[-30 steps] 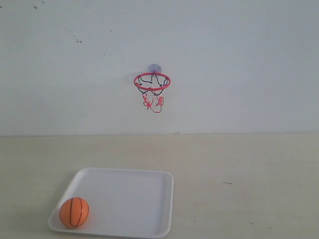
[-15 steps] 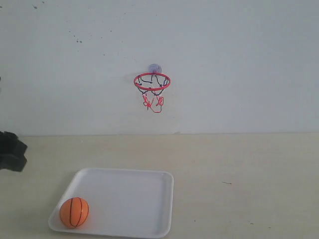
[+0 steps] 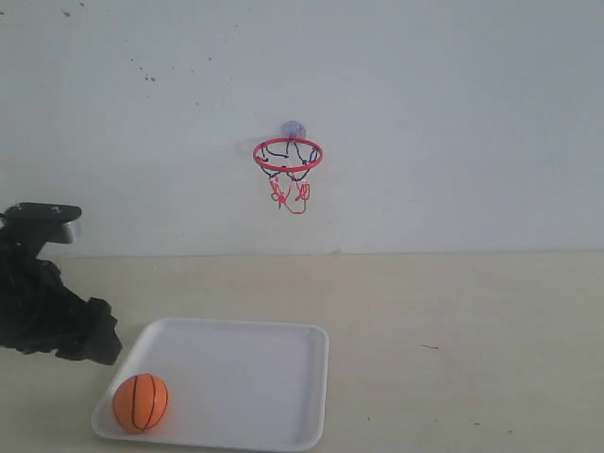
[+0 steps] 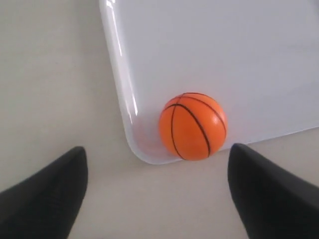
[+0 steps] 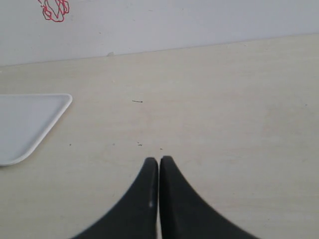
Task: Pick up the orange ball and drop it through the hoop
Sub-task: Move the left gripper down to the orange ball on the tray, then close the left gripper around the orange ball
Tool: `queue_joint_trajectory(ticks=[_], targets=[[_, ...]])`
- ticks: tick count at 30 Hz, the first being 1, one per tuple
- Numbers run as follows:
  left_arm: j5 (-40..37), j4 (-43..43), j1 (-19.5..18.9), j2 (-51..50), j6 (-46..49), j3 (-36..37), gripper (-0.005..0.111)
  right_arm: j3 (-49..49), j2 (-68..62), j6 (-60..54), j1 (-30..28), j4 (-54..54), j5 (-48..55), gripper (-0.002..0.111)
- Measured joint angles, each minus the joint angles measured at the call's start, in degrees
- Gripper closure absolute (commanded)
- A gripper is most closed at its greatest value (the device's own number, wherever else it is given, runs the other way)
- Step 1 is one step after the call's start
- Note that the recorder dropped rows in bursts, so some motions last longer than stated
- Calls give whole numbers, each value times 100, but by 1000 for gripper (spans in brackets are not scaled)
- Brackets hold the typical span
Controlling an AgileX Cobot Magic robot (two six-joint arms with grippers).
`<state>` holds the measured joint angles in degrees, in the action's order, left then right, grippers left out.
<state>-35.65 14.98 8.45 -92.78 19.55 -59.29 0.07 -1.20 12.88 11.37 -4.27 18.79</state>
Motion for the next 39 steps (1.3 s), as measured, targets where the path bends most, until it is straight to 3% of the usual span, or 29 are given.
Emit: queue_joint_trajectory(ticks=[9, 27, 33, 39], targets=[[299, 48, 542, -738, 292, 0, 33, 0, 0, 0, 0, 0, 0, 108], [890, 48, 556, -1453, 460, -66, 33, 0, 0, 0, 0, 0, 0, 108], [1175, 117, 811, -1567, 665, -66, 34, 0, 0, 0, 0, 0, 0, 108], [1037, -86, 823, -1671, 679, -66, 34, 0, 0, 0, 0, 0, 0, 108]])
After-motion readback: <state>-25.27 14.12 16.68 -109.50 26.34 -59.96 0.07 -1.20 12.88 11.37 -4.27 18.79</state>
